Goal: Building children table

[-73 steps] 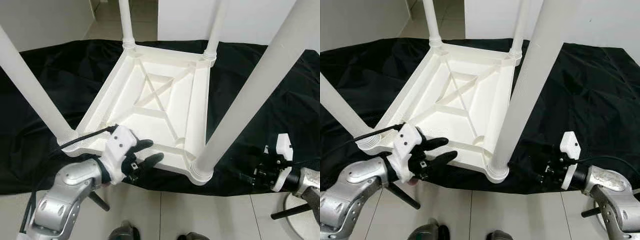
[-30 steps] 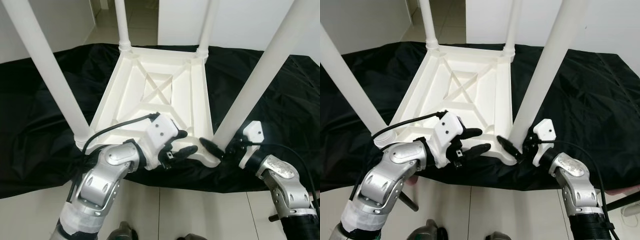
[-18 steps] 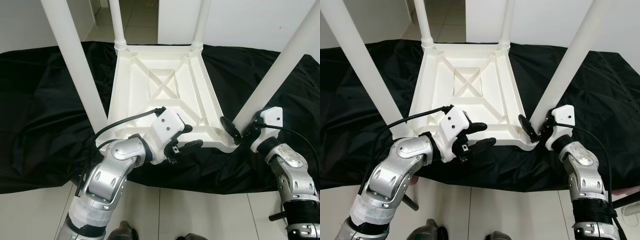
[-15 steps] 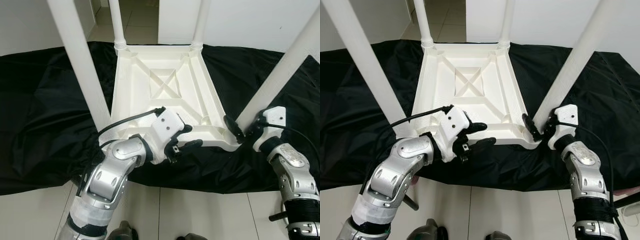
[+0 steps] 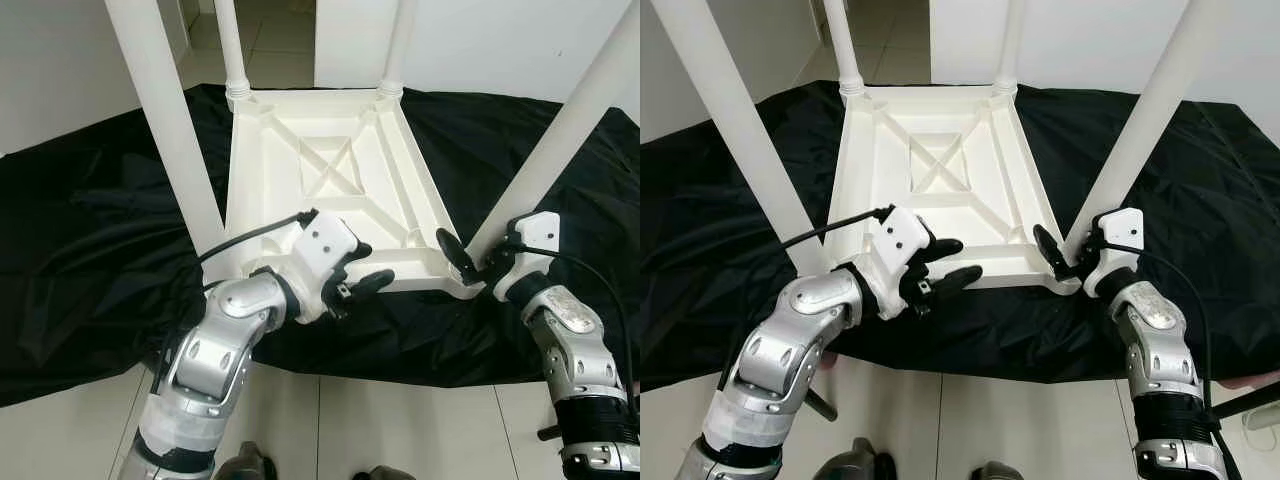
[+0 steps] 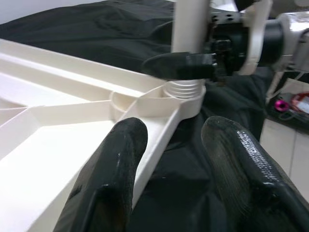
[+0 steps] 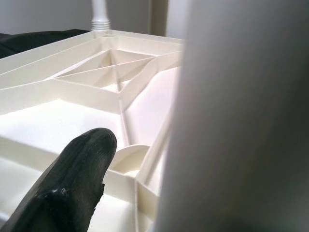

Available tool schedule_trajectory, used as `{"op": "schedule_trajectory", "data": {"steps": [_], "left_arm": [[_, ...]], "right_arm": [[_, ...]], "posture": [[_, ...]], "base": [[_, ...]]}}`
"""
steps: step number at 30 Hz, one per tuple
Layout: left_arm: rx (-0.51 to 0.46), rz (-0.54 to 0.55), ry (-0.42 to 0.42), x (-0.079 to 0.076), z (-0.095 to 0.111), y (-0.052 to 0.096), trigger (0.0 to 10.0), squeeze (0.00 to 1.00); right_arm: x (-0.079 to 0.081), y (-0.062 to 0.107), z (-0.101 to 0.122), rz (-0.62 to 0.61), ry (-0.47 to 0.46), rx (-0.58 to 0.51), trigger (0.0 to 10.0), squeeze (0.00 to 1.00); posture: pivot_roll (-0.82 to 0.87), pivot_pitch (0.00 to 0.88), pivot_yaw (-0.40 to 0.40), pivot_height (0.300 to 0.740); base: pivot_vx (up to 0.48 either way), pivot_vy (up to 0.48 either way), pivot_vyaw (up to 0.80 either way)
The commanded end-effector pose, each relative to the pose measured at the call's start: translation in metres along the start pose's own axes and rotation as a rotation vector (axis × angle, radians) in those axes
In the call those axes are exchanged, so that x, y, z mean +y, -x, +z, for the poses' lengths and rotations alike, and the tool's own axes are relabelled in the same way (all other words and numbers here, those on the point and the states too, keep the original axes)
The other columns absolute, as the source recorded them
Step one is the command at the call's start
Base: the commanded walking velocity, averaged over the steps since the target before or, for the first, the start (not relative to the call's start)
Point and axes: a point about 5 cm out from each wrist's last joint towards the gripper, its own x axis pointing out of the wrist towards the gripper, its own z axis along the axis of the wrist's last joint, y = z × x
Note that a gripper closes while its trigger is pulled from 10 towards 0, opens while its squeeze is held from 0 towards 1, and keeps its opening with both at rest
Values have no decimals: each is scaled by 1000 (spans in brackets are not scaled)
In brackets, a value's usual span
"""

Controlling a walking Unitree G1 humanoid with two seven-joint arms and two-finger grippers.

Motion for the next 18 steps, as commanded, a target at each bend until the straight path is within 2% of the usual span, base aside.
{"op": "schedule_trajectory", "data": {"steps": [1,8,9,10,18], "left_arm": [[42,154,-15,4,-8,-5,10000,0],[84,166,-16,-1,-17,-15,10000,0],[81,166,-15,-2,-17,-16,10000,0],[78,167,-14,-3,-17,-17,10000,0],[67,169,-37,-3,-15,-20,10000,0]], "right_arm": [[-1,-1,-3,28,23,21,10000,0],[-6,0,-4,17,21,31,10000,0],[-7,2,-5,21,15,36,3765,0],[-7,3,-6,25,13,40,0,0],[-9,6,-11,25,6,59,0,0]], "posture": [[5,12,10,740],[2,7,10,740],[-2,5,11,740],[-2,5,11,740],[-5,4,4,740]], "base": [[0,0,0],[0,0,0],[0,0,0],[0,0,0],[0,0,0]]}}
